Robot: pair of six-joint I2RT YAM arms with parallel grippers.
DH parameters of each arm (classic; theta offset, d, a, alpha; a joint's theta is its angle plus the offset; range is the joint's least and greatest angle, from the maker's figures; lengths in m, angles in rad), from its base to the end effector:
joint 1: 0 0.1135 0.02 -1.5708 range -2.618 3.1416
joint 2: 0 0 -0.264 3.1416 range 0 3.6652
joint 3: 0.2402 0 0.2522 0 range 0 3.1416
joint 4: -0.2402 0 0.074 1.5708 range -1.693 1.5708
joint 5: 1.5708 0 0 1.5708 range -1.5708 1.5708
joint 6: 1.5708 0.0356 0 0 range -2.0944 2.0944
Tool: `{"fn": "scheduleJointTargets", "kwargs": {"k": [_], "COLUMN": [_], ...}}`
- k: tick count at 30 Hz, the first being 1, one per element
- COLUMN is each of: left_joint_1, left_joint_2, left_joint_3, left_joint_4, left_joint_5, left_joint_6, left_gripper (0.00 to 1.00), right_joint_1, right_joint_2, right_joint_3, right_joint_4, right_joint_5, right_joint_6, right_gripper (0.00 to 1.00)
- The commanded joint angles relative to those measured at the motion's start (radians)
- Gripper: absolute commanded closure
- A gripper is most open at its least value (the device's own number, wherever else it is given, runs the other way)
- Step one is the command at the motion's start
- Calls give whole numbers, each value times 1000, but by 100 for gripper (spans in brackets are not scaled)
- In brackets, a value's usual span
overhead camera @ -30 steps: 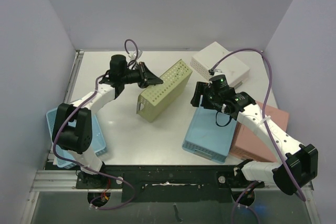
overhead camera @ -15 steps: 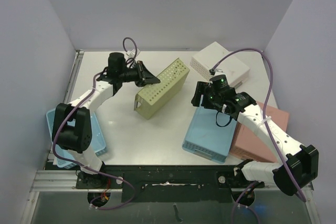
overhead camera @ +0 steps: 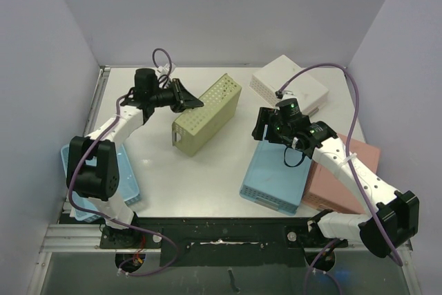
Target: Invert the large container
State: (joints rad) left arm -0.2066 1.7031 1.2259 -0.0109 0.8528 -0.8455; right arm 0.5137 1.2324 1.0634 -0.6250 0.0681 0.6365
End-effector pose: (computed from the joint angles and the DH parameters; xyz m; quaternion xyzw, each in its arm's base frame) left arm 0.3723 -0.1054 0.2703 -0.0427 0.8077 -0.5421 0.2277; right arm 0.2282 0.1260 0.3024 0.0696 0.9224 0.1794 0.3347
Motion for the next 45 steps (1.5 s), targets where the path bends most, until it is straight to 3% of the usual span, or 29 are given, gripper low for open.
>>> {"fn": "scheduleJointTargets", "kwargs": {"k": [1, 26, 29, 33, 36, 45], "left_joint_1": [38, 168, 184, 202, 209, 236], "left_joint_2": [-8, -44, -53, -63, -64, -72], "left_joint_3": [33, 35, 41, 58, 75, 101], "left_joint_4": [-52, -202, -229, -277, -308, -338], "left_joint_5": [-20, -36, -43, -75, -92, -100], "left_joint_6": [55, 182, 200, 231, 254, 278], "left_gripper": [93, 89, 84, 69, 63, 60], "right_joint_1": [3, -1, -2, -1, 0, -2], "right_joint_2": [-27, -9, -9, -12, -14, -16], "right_joint_3": [17, 31, 34, 32, 30, 31], "right_joint_4": [39, 39, 39, 41, 41, 40], "right_joint_5": [31, 36, 36, 36, 35, 36], "right_joint_6": [-11, -32, -32, -30, -31, -29], "right_gripper": [31, 30, 30, 30, 30, 30]}}
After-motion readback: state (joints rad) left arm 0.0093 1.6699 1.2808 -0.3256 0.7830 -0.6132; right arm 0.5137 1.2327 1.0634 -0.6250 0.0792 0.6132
